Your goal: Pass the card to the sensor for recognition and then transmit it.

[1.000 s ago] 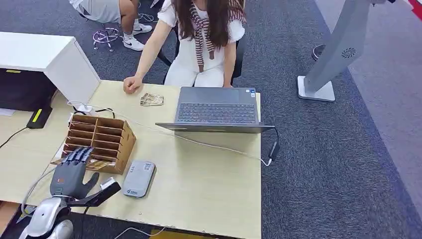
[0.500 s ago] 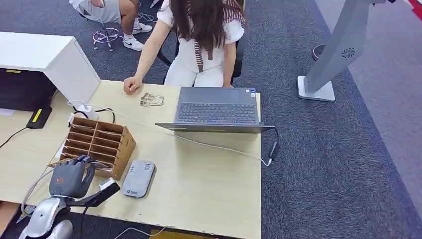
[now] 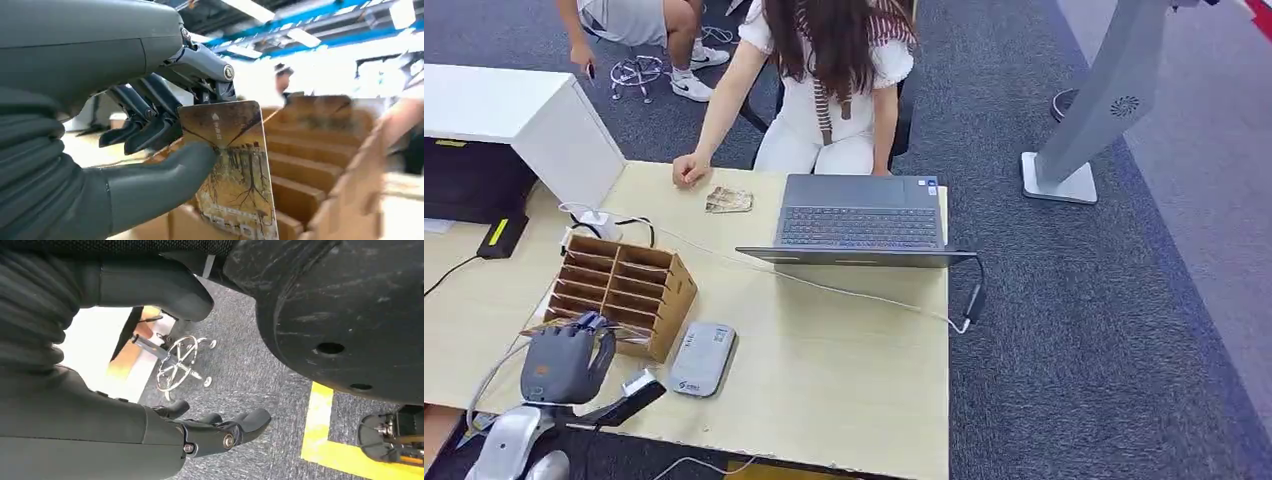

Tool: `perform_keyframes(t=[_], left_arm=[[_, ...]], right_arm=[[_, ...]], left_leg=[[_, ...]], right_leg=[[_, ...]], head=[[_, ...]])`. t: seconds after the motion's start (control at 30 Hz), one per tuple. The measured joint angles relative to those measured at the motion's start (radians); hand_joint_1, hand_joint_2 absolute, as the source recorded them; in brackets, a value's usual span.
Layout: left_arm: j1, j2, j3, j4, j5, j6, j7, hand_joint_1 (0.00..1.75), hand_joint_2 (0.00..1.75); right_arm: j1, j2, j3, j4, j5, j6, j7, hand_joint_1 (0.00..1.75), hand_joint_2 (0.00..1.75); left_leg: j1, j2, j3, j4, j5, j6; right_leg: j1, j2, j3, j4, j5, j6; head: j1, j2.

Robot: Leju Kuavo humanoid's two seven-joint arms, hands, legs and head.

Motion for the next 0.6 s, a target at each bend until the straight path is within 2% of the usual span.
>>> perform_keyframes(t=[0.27, 0.4, 0.5, 0.6], left_arm=[[0.026, 0.000, 0.000, -0.050, 0.000, 0.004, -0.002, 1.75, 1.75], [0.078, 0.000, -0.001, -0.147, -0.029, 0.069, -0.040, 1.75, 1.75], [0.146, -0.009, -0.006, -0.297, -0.072, 0.085, -0.113, 1.75, 1.75], [0.209, -0.047, -0.006, -0.451, -0.065, 0.087, -0.237, 1.75, 1.75]], right_arm=[[0.000, 0.000, 0.000, 0.000, 0.000, 0.000, -0.001, 0.00, 1.75], [0.001, 0.000, 0.000, 0.000, -0.017, -0.003, -0.010, 0.00, 1.75], [0.004, 0.000, 0.000, 0.000, -0.026, -0.005, -0.018, 0.00, 1.75], [0.006, 0.003, 0.000, 0.000, -0.034, -0.006, -0.023, 0.00, 1.75]], left_leg=[[0.000, 0.000, 0.000, 0.000, 0.000, 0.000], [0.000, 0.001, 0.000, 0.000, 0.000, 0.000], [0.000, 0.001, 0.000, 0.000, 0.000, 0.000], [-0.001, 0.001, -0.001, 0.000, -0.001, 0.001]], right_leg=[[0.000, 0.000, 0.000, 0.000, 0.000, 0.000], [0.000, 0.001, 0.000, 0.000, 0.000, 0.000], [0.000, 0.001, 0.000, 0.000, 0.000, 0.000], [-0.001, 0.001, -0.001, -0.001, 0.000, 0.001]], head=[[0.000, 0.000], [0.000, 0.000], [0.000, 0.000], [0.000, 0.000]])
